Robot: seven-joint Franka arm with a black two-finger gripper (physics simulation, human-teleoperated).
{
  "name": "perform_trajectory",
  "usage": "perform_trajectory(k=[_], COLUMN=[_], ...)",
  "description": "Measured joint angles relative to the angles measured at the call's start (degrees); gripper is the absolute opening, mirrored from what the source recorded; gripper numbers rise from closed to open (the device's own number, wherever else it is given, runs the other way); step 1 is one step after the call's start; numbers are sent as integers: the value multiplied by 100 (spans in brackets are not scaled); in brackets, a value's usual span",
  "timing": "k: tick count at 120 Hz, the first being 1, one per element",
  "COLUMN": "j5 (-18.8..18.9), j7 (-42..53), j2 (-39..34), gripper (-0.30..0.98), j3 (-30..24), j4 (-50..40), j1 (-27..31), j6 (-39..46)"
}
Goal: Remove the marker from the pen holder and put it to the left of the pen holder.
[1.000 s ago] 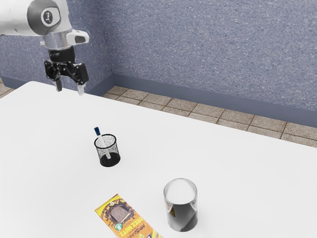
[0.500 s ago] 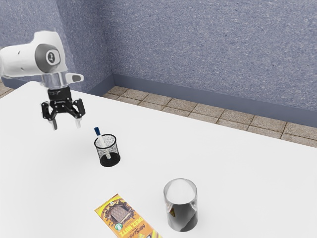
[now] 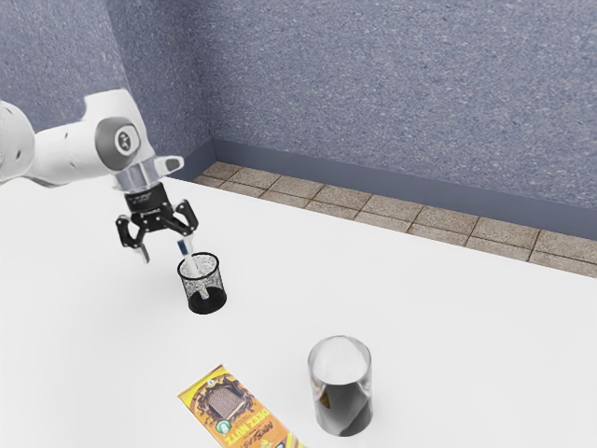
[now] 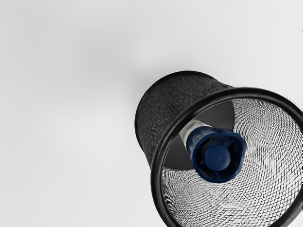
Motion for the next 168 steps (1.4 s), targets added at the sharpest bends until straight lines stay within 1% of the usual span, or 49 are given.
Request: perform_trajectory(k=[17, 31, 46, 77, 91, 112, 136, 168], j5=[-15, -78, -90, -82, -83, -102, -97, -78], j7=[-102, -178, -238, -329, -359, -395, -418, -441], j2=[123, 265, 290, 292, 304, 362, 394, 389], gripper=[68, 64, 57, 36, 30, 24, 21, 13], j3=[-3, -76, -89, -75, -71, -71, -71, -71], j4=[21, 55, 74, 76, 76, 112, 252, 260], j1=[-9, -99, -102, -69, -59, -55, -55, -55], j6=[361, 586, 727, 847, 867, 883, 889, 893])
